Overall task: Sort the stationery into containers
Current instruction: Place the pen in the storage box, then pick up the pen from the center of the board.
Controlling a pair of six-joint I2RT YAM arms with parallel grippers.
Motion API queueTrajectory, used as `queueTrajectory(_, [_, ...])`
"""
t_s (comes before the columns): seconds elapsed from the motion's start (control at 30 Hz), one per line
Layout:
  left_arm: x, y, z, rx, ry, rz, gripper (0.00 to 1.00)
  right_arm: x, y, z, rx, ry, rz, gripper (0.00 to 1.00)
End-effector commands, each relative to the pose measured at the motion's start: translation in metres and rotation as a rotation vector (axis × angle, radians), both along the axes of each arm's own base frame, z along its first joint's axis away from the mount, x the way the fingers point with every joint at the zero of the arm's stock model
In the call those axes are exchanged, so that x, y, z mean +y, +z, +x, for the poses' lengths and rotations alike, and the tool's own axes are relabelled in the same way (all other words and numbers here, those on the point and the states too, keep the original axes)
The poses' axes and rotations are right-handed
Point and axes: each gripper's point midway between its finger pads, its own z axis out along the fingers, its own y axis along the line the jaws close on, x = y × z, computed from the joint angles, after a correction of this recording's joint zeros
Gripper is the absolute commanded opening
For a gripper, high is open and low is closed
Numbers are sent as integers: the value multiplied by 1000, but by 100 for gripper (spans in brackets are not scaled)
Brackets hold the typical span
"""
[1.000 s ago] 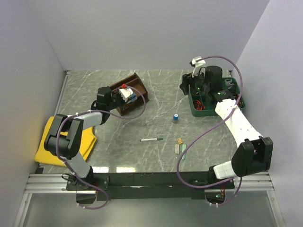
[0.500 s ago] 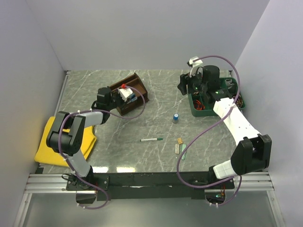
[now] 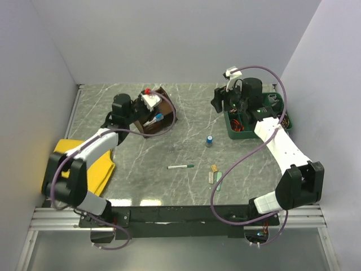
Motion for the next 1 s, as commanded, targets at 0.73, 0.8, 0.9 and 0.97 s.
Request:
queueTrajectory(0.73, [-100,-110,-183,676,-344,453,53,-47,51,18,-33,-163,318,74])
queueTrajectory(0.8, [-106,-122,-193,684,-352,479,53,-48,49,17,-39,-164,308,75])
queueTrajectory(0.9, [-111,-138,-200,719,-336,502,51,-50,44,15,-45,-167,298,75])
queueTrajectory(0.97, [-115,-147,-204,727,-330,514,51,-52,40,15,-39,-171,296,75])
